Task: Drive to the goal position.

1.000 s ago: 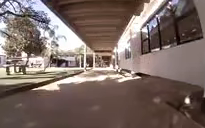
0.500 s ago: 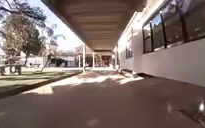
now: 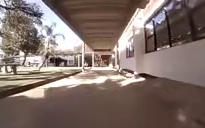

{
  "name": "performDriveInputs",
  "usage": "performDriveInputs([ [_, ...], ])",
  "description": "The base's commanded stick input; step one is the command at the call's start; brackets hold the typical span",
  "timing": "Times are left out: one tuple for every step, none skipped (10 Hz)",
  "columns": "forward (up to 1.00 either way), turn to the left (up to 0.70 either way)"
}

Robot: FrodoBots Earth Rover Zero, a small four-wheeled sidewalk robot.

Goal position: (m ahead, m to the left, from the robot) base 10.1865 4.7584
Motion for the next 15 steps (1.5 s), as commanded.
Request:
performDriveInputs([
  [0.7,0.0],
  [0.7,0.0],
  [0.7,0.0],
  [0.7,0.0],
  [0.7,0.0],
  [0.7,0.0],
  [0.7,0.0],
  [0.7,0.0],
  [0.7,0.0],
  [0.7,0.0],
  [0.7,0.0],
  [0.7,0.0],
  [0.7,0.0],
  [0.7,0.0],
  [0.7,0.0],
])
